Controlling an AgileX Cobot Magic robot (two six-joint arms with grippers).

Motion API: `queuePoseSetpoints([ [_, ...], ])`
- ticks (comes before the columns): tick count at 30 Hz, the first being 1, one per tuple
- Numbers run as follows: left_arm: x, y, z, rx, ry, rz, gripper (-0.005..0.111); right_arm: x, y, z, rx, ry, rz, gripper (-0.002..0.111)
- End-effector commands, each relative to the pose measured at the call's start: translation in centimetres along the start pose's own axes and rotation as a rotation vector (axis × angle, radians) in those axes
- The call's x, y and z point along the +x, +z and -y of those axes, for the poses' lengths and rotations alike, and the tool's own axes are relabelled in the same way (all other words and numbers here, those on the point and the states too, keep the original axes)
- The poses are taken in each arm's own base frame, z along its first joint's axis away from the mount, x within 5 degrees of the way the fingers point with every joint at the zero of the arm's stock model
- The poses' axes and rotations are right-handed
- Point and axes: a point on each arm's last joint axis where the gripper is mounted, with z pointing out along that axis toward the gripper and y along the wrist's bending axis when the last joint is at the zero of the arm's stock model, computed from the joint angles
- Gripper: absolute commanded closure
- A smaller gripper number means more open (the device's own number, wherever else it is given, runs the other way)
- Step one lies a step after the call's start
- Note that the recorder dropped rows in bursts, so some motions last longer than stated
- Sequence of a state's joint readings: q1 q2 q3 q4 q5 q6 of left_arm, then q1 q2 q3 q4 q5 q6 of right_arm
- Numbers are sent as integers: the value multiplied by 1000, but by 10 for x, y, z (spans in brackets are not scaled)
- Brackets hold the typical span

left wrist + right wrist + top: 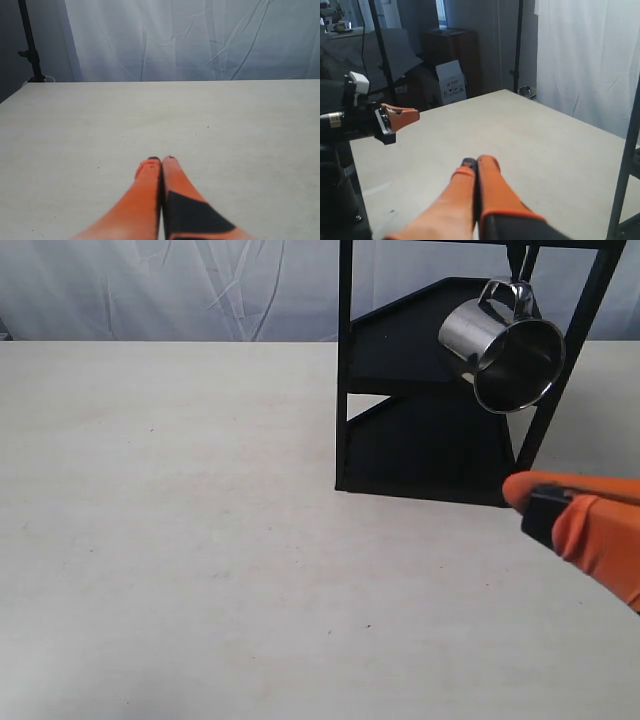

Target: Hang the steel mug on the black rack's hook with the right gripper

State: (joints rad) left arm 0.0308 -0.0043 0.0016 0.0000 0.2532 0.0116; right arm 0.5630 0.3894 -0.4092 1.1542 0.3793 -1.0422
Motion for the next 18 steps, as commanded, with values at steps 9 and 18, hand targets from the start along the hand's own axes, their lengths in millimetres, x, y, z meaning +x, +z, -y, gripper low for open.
queuePoseSetpoints([
  [9, -2, 0, 0, 5, -4, 11, 107, 20, -40, 17, 501, -12, 215, 108],
  [18, -2, 0, 0, 5, -4, 11, 107, 73, -42, 34, 735, 65, 185, 108],
])
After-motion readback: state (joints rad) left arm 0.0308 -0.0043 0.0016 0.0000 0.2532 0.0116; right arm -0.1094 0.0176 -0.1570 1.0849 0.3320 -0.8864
